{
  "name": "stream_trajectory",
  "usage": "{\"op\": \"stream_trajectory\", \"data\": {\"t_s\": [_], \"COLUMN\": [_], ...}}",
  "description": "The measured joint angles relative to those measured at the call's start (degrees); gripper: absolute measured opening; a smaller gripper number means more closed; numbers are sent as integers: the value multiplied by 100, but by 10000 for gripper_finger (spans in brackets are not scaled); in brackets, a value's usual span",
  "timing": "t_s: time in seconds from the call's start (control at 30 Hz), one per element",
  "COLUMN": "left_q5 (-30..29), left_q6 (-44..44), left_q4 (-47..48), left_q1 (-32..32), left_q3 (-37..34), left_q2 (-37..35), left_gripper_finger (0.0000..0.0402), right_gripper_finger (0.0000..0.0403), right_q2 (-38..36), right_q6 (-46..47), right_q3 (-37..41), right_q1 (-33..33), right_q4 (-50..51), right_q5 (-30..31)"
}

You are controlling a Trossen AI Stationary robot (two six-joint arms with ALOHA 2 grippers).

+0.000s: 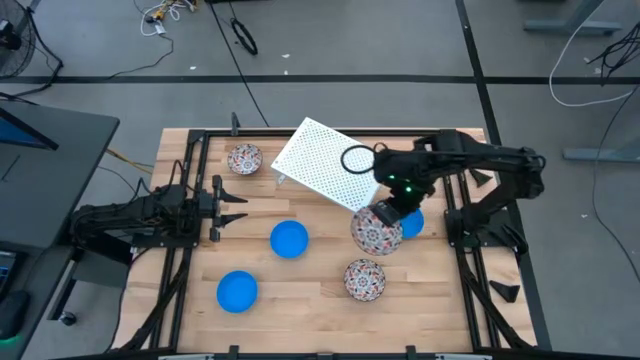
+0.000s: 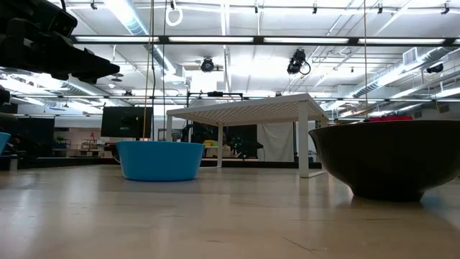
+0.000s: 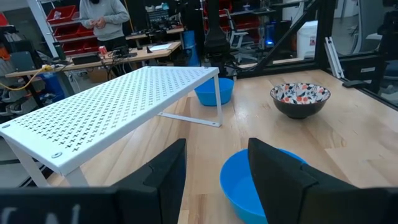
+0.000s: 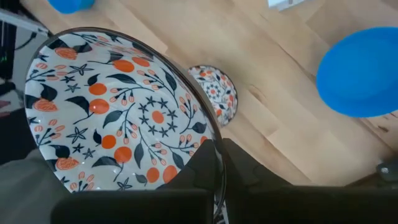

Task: Pick & Place Mini bowls
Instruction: Put the bottom right white patterned bowl on the shelf

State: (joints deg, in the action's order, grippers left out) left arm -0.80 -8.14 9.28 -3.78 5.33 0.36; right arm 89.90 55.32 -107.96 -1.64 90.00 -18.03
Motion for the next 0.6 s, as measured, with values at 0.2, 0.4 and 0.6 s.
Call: {"op": "stream_trajectory", "data": {"t_s": [0.2,0.4,0.6], "left_q5": [0,-20,-94], "left_q6": [0,-194,-600], "left_q4": [-2,-2,0], "left_q1": [1,1,1], "left_q3": [1,0,1], "left_q2": [0,-1,-1], "left_gripper_finger": [177,177,177], "right_gripper_finger": [10,10,9], "right_q2": [456,990,1502], "right_q6": [162,337,452], "right_q3": [-478,-1067,-1522], "right_q1": [221,381,538], "right_q4": [1,0,-1], "right_q5": [-47,-38,1]}}
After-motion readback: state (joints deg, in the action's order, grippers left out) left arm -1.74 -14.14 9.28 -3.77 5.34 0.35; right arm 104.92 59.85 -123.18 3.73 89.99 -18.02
